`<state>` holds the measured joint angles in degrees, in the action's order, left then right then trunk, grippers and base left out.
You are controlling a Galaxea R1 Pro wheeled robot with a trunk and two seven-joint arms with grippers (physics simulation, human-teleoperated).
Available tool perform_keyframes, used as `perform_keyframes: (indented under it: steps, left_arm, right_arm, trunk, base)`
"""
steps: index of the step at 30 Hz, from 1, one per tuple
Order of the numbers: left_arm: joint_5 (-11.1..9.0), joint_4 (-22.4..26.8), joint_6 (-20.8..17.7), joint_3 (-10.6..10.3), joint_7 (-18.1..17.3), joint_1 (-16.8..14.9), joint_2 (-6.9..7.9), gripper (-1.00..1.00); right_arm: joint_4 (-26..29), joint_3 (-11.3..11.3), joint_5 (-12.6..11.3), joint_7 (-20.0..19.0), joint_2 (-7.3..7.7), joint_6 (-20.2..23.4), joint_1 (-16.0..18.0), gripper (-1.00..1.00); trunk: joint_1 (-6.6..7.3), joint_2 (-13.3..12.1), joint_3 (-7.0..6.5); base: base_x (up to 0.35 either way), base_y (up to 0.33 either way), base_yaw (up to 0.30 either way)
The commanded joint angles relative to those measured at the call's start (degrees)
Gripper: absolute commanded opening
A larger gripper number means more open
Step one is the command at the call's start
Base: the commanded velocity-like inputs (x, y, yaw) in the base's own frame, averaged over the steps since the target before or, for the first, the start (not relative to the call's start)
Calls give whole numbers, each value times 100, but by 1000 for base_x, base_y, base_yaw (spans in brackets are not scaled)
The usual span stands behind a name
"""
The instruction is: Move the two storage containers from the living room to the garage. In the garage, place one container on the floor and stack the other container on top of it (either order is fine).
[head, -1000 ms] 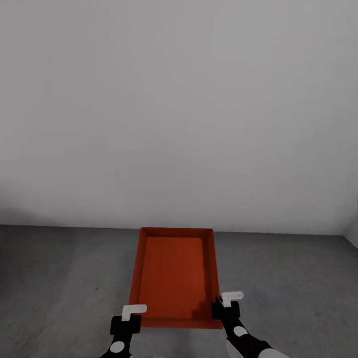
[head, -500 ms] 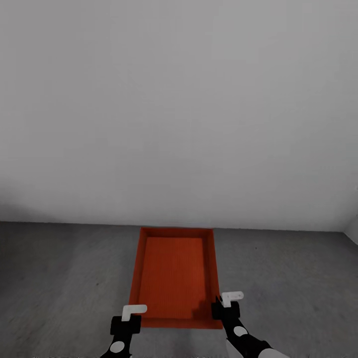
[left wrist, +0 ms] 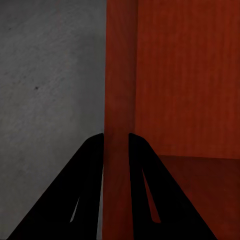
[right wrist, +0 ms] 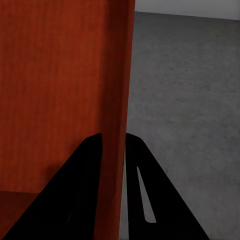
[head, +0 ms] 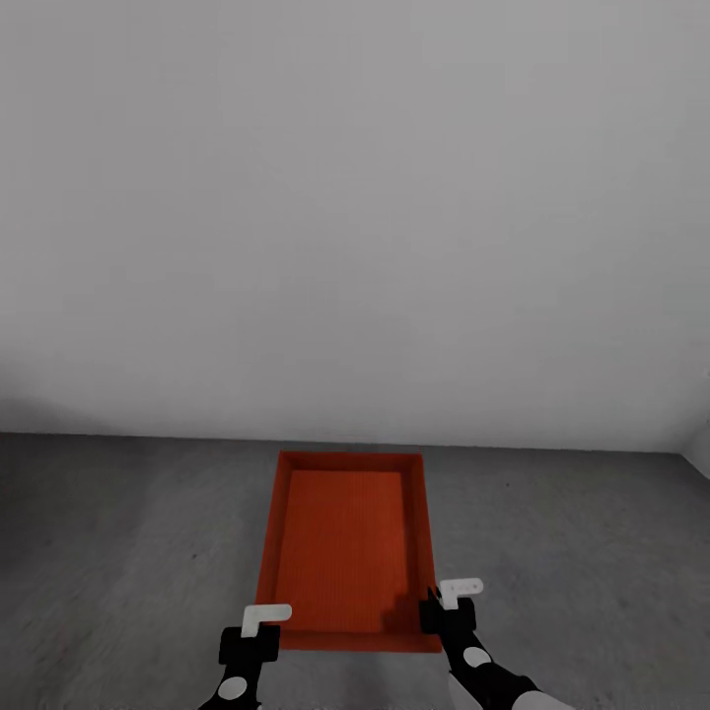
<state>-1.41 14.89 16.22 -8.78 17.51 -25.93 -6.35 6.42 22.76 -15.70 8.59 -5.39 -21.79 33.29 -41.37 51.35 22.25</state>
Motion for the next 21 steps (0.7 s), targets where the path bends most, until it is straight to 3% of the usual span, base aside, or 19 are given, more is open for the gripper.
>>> perform_keyframes:
  steps: [1,21]
  left_arm:
    - [-518,93,443,168,191,-8,2,-100]
    - [-518,93,443,166,191,-8,2,-100]
  right_arm:
    - [-62,-272,-145,283,3,-10,2,-100]
    - [-62,-272,-144,283,3,-10,2,-100]
  trunk:
    - [0,5,16]
    - [0,5,202]
  base:
    - [0,0,0]
    - [0,0,0]
